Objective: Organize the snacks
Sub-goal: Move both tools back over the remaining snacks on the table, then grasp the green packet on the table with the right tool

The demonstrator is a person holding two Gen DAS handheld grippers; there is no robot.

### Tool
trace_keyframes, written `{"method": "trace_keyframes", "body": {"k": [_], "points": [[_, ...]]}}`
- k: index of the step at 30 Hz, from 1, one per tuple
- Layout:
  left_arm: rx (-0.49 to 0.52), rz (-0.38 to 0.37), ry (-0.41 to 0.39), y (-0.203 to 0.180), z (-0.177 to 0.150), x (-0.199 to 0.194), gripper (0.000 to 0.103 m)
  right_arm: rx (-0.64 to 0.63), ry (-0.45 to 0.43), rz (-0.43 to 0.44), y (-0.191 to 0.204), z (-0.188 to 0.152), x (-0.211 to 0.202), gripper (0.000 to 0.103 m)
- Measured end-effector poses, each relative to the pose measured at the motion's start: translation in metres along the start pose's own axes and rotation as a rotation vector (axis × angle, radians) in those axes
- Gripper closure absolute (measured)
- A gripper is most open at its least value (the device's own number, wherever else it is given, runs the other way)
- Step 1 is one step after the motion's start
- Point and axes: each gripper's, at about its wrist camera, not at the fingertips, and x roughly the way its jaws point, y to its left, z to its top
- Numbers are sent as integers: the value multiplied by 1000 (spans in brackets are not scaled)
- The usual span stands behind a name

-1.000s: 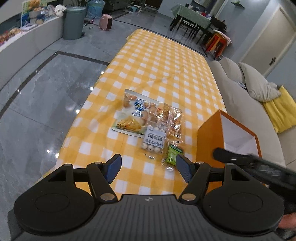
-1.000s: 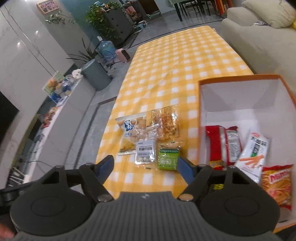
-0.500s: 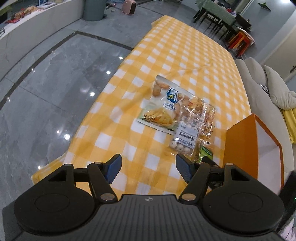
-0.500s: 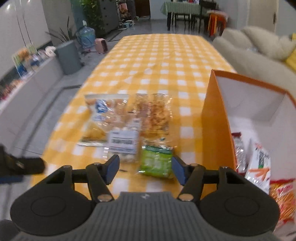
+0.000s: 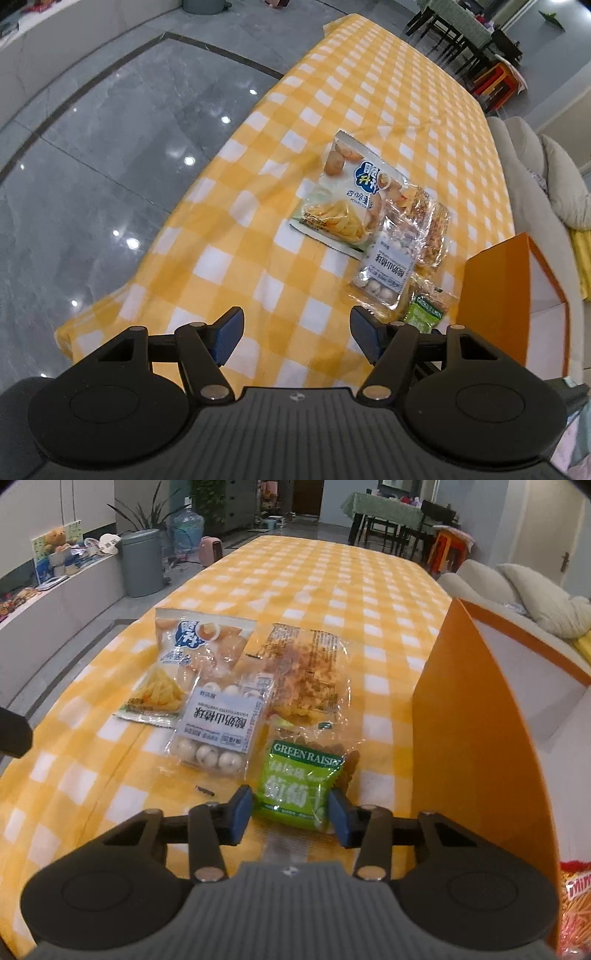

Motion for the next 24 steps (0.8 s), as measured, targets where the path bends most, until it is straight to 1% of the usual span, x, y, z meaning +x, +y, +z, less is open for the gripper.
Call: {"method": "trace_keyframes", "body": {"k": [3,4,6,7,9,10,12,13,14,15,17,19,22,24], "points": [[-5,-23,6,-1,-2,-1,26,-6,20,53,0,-4,-8,61],[-8,-31,7,-1,-2,-1,26,-15,29,67,1,-6,-10,63],[-13,-35,10,-1,-3,-1,26,-30,53,112,4,-11,-19,72],[-15,-31,12,-1,-4,0,26,-35,69,134,6,-14,-22,82],[-17,-24,14,-1,-4,0,26,-33,134,218,9,-20,-25,86],[-18,-25,13,-1,-4,-1,26,-12,152,245,10,-24,-25,85],[-26,-33,10,1,-4,-2,26,52,135,234,10,-31,-28,73],[-30,-37,9,2,-4,-3,26,79,114,217,12,-33,-30,56],[-35,-40,9,3,-4,-3,26,101,93,201,13,-35,-32,43],[-41,-39,9,4,-4,-3,26,124,63,188,16,-36,-35,38],[-53,-39,10,8,-4,-3,26,178,13,148,20,-36,-41,21],[-68,-37,10,11,-3,-3,26,233,-9,98,22,-33,-41,15],[-62,20,-21,18,-3,-8,26,310,-20,11,29,-31,-31,13],[-95,43,-33,28,-1,-11,26,306,-47,-36,33,-30,-26,10]]}}
